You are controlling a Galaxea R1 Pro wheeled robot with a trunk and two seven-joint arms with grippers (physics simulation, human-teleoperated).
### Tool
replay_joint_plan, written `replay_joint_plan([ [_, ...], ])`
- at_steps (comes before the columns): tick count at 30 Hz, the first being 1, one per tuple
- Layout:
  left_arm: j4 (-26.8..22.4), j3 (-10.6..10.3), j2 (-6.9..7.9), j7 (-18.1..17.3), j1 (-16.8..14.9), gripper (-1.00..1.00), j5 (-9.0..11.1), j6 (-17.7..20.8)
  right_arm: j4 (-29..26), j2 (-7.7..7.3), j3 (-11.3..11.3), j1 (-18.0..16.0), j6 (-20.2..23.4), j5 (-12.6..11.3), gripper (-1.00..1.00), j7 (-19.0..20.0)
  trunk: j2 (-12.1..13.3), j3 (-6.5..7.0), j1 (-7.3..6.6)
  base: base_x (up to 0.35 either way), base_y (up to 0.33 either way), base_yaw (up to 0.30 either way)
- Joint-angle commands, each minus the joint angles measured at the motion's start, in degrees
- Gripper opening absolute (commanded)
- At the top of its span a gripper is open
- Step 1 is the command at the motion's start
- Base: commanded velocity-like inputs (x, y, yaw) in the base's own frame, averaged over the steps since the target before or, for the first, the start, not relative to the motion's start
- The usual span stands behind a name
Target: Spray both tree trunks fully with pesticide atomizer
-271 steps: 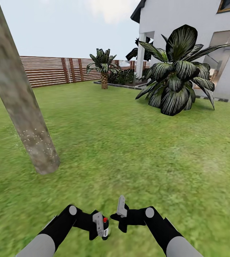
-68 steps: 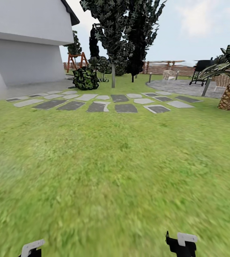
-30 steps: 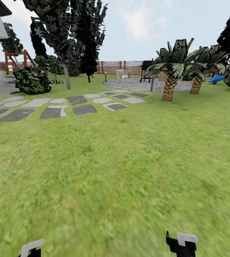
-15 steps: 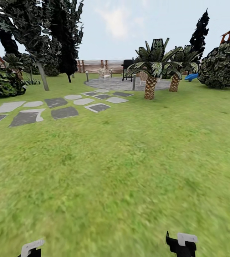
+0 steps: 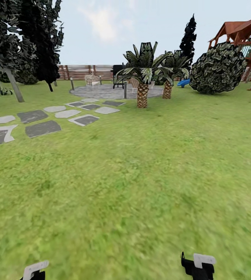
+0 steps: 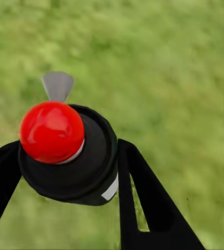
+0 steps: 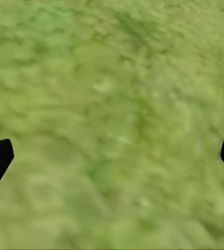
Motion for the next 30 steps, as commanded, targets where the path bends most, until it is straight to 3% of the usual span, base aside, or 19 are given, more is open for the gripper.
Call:
replay_joint_plan([
  [1,0.0,0.5,0.0,-0.2,0.0,-1.0,-0.6,-0.2,0.1,0.01,-0.3,-0.1,-0.1,0.6,1.0,-0.3,0.0,-0.05,0.02,0.291,-0.136,-0.3],
  [12,0.0,0.5,0.0,-0.2,0.0,-1.0,-0.6,-0.2,0.1,0.01,-0.3,-0.1,-0.1,0.6,1.0,-0.3,0.0,-0.05,0.02,0.287,-0.126,-0.3],
  [24,0.0,0.5,0.18,-0.2,0.0,-1.0,-0.5,-0.3,0.1,0.0,-0.3,-0.1,-0.1,0.6,1.0,-0.3,0.0,-0.05,0.02,0.023,-0.008,-0.3],
  [30,0.0,0.5,0.17,-0.2,0.0,-1.0,-0.5,-0.4,0.1,0.01,-0.3,-0.1,-0.1,0.6,1.0,-0.3,0.0,-0.05,0.02,0.122,-0.189,-0.3],
])
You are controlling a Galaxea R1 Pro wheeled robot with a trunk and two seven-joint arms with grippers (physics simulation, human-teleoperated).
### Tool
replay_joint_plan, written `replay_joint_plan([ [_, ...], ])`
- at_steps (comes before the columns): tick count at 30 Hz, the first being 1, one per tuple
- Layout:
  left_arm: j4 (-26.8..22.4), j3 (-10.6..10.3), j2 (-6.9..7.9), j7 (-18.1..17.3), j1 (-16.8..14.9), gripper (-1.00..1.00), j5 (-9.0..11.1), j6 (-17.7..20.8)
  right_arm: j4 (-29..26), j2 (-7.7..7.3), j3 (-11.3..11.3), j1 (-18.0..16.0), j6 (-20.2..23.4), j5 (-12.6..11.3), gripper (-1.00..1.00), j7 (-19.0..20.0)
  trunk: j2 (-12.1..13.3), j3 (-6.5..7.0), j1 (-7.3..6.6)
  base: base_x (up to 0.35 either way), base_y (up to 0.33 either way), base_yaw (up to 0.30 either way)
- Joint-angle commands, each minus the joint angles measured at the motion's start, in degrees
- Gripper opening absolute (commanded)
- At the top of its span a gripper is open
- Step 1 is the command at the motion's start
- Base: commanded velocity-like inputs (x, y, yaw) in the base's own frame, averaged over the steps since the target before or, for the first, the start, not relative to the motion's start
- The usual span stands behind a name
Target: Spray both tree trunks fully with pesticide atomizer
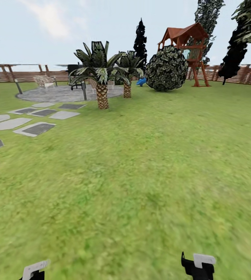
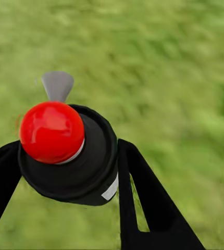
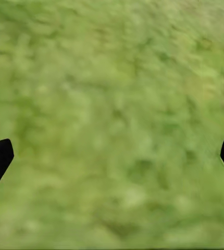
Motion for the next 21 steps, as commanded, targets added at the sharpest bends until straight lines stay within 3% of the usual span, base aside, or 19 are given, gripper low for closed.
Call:
replay_joint_plan([
  [1,0.0,0.5,0.01,-0.2,0.0,-1.0,-0.6,-0.2,0.1,0.0,-0.3,0.0,-0.1,0.6,1.0,-0.3,0.0,-0.05,0.0,0.133,-0.255,-0.3],
  [21,0.0,0.5,-0.01,-0.2,0.0,-1.0,-0.6,-0.1,0.1,0.02,-0.3,0.0,-0.1,0.6,1.0,-0.2,0.0,-0.05,0.0,0.265,-0.174,-0.3],
])
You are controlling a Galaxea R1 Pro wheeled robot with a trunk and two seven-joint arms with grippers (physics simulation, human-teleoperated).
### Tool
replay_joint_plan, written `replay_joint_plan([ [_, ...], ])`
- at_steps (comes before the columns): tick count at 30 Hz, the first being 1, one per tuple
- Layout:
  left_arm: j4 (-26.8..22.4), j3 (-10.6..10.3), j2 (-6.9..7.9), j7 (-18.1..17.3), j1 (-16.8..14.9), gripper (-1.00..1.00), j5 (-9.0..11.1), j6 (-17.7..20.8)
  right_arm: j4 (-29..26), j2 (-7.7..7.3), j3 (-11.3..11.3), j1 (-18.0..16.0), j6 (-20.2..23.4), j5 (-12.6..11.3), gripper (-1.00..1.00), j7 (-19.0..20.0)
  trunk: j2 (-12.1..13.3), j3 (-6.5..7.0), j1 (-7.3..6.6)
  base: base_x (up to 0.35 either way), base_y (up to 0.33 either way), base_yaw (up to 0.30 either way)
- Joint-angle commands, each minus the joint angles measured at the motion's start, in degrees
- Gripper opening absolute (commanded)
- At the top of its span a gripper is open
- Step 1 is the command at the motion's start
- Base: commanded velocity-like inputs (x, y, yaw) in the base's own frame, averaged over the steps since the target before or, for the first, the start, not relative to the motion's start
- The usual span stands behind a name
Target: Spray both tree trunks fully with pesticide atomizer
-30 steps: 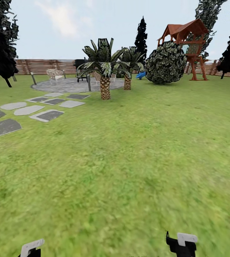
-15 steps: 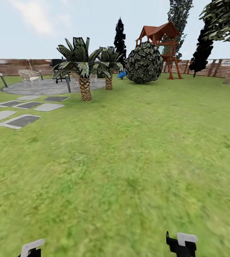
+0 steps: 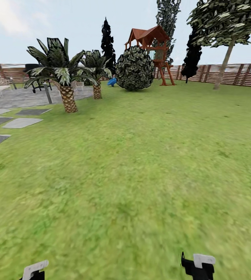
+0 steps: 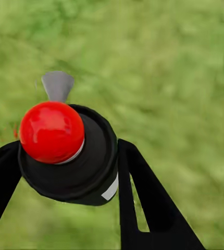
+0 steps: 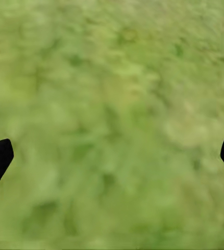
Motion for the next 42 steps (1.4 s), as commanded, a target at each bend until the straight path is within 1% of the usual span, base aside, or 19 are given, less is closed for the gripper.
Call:
replay_joint_plan([
  [1,0.0,0.5,0.01,-0.2,0.0,-1.0,-0.6,-0.2,0.1,0.01,-0.3,-0.1,-0.1,0.6,1.0,-0.2,0.0,-0.05,0.02,0.28,-0.154,-0.3],
  [12,0.0,0.5,-0.02,-0.2,0.0,-1.0,-0.6,-0.2,0.1,0.01,-0.3,-0.1,-0.1,0.6,1.0,-0.2,0.0,-0.05,0.02,0.299,-0.109,-0.3],
  [27,0.0,0.5,-0.01,-0.2,0.0,-1.0,-0.6,-0.2,0.1,0.01,-0.3,-0.1,-0.1,0.6,1.0,-0.2,0.0,-0.05,0.02,0.329,-0.005,-0.3],
  [35,0.0,0.5,0.02,-0.2,0.0,-1.0,-0.5,-0.3,0.1,0.01,-0.3,-0.1,-0.1,0.6,1.0,-0.3,0.0,-0.05,0.02,0.047,0.0,-0.3],
  [42,0.0,0.5,-0.01,-0.2,0.0,-1.0,-0.5,-0.1,0.1,0.01,-0.3,-0.1,-0.1,0.6,1.0,-0.3,0.0,-0.05,0.02,0.301,0.0,-0.3],
])
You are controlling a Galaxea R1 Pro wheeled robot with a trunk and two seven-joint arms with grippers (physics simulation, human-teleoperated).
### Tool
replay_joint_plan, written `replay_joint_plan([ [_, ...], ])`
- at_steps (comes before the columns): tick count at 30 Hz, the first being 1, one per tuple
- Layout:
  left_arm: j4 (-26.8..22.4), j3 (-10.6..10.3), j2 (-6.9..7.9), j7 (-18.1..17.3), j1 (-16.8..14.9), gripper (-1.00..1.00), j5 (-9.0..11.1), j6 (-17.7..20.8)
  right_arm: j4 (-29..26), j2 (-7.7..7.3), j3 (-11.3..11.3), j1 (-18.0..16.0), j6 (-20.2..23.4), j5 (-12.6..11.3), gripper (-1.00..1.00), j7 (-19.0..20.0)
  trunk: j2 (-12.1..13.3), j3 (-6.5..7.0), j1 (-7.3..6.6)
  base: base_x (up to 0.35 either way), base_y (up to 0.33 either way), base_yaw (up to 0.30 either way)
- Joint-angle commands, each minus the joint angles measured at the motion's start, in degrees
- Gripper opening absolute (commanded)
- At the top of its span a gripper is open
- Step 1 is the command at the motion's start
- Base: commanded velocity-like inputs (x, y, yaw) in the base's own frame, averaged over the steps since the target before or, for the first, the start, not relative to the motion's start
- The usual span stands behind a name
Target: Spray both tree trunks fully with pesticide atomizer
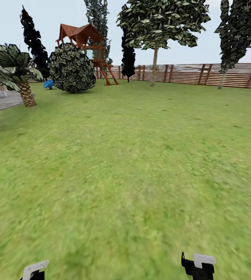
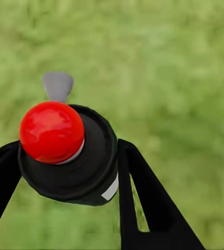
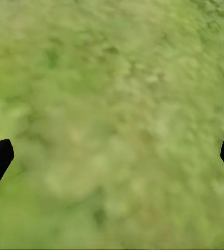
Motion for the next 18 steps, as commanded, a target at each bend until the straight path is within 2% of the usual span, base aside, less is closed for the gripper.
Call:
replay_joint_plan([
  [1,0.0,0.5,-0.01,-0.2,0.0,-1.0,-0.6,-0.2,0.1,0.01,-0.3,-0.1,-0.1,0.6,1.0,-0.2,0.0,-0.05,0.02,0.336,0.0,-0.3],
  [9,0.0,0.6,0.04,-0.2,0.0,-1.0,-0.6,-0.3,0.1,0.01,-0.3,-0.1,-0.1,0.6,1.0,-0.3,0.0,-0.05,0.02,0.338,0.0,-0.3],
  [13,0.0,4.3,0.19,-0.2,0.0,-1.0,1.0,-0.3,0.1,0.01,-0.3,-0.1,-0.1,0.6,1.0,-0.3,0.0,-0.05,0.02,0.338,0.0,-0.3],
  [18,0.0,4.9,0.19,-0.3,0.0,-1.0,1.2,-0.4,0.1,0.16,-0.3,-0.1,-0.1,0.6,1.0,-0.3,0.0,-0.05,0.02,0.338,0.0,-0.3],
])
